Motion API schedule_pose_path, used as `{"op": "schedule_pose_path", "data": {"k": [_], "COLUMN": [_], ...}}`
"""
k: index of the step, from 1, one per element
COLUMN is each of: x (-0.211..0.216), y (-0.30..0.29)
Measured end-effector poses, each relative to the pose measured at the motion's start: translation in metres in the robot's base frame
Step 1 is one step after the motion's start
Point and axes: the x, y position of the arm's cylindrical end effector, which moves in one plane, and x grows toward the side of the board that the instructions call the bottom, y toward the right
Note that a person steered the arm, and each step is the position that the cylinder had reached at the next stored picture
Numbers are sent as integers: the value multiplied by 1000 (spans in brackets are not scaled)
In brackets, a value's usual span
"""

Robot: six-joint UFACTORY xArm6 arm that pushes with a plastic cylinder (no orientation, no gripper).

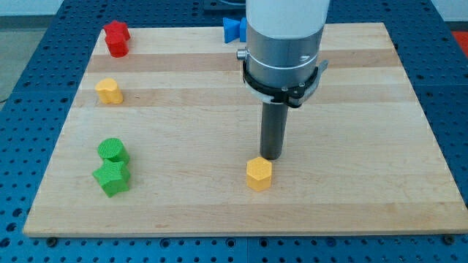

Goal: Move your arm towards the red blocks

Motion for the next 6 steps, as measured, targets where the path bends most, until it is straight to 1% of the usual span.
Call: {"op": "schedule_pose_path", "data": {"k": [1, 2, 3, 4, 5, 6], "x": [22, 31, -9, -79, -139, -175], "y": [-7, -14, -18, -60, -118, -190]}}
